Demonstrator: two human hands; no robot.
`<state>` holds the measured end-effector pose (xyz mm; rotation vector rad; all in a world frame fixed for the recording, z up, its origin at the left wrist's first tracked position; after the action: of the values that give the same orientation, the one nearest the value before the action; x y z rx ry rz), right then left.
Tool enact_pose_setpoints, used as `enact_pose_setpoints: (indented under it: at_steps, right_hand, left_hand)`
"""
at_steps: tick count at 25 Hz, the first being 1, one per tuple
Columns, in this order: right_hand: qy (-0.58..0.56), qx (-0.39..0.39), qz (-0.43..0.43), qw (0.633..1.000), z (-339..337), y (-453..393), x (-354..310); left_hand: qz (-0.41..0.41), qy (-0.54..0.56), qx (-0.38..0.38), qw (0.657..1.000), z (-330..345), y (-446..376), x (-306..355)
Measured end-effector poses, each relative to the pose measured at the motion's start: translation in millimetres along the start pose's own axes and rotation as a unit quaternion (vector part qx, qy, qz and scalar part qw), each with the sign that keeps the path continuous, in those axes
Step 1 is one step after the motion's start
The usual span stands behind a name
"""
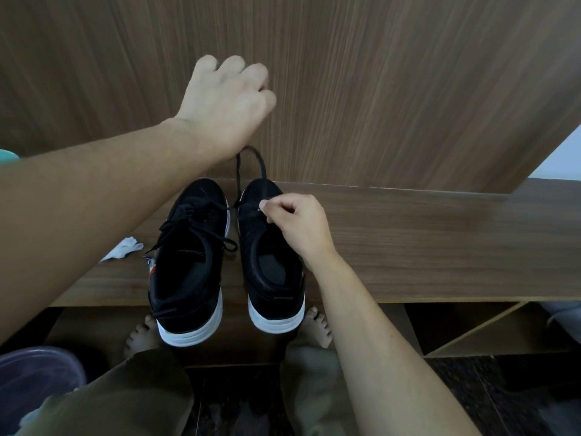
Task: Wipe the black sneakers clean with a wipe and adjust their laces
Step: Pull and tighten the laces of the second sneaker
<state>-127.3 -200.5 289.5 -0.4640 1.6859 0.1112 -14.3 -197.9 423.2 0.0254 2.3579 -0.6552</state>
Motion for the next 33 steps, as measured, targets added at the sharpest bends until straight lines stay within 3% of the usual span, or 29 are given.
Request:
enact_pose_setpoints:
  at_steps: [1, 2, 3, 5, 7, 9, 13, 18, 22, 26, 33]
  right_hand:
    - [-0.029, 0.003, 0.017, 0.999, -0.3, -0.1, 1.0]
    - [-0.049, 0.008, 0.032, 0.998, -0.5, -1.0, 2.7]
    - [-0.065, 0.012, 0.047, 0.997, -0.8, -1.7, 4.5]
    - [-0.099, 0.01, 0.066, 0.993, -0.5, -3.1, 7.7]
    - [-0.123, 0.003, 0.073, 0.99, 0.6, -3.3, 9.1]
    - [-0.12, -0.003, 0.065, 0.991, 0.6, -4.0, 9.1]
    - [-0.098, 0.0, 0.057, 0.994, -1.7, -4.4, 8.1]
    - [-0.044, -0.025, 0.054, 0.997, -4.8, -0.6, 1.9]
    - [0.112, 0.064, -0.004, 0.992, -9.0, 9.9, -12.8]
    - [0.164, 0.103, -0.072, 0.979, -3.3, 14.8, -18.2]
    - [0.129, 0.066, 0.061, 0.988, -2.0, 12.5, -4.6]
  left_hand:
    - [-0.002, 0.007, 0.022, 1.0, 1.0, 2.4, 3.6]
    - [-0.005, 0.058, -0.002, 0.998, 6.4, 6.6, 7.9]
    - [-0.008, 0.137, -0.058, 0.989, 16.0, 13.5, 15.2]
    - [0.016, 0.275, -0.225, 0.935, 37.7, 35.2, 40.9]
    - [0.034, 0.344, -0.288, 0.893, 48.0, 53.1, 58.2]
    - [-0.005, 0.398, -0.281, 0.873, 51.6, 59.3, 58.0]
    - [-0.024, 0.384, -0.234, 0.893, 52.7, 61.3, 48.9]
    - [-0.079, 0.4, -0.23, 0.883, 54.0, 65.9, 48.2]
    - [-0.067, 0.383, -0.248, 0.888, 50.0, 58.8, 52.8]
    - [-0.047, 0.345, -0.246, 0.904, 44.1, 57.0, 50.8]
    - [-0.035, 0.271, -0.218, 0.937, 35.4, 59.0, 48.8]
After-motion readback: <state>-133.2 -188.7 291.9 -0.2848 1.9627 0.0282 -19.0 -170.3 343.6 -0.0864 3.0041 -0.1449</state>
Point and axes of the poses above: each hand's wrist, its own y-axis away from the middle knuckle, its own z-axis out of the palm, x = y × z, the point moved 6 cm from there along -y, towards the middle knuckle, and after that the axes turned 15 degrees about -y, right-handed, at the moved point
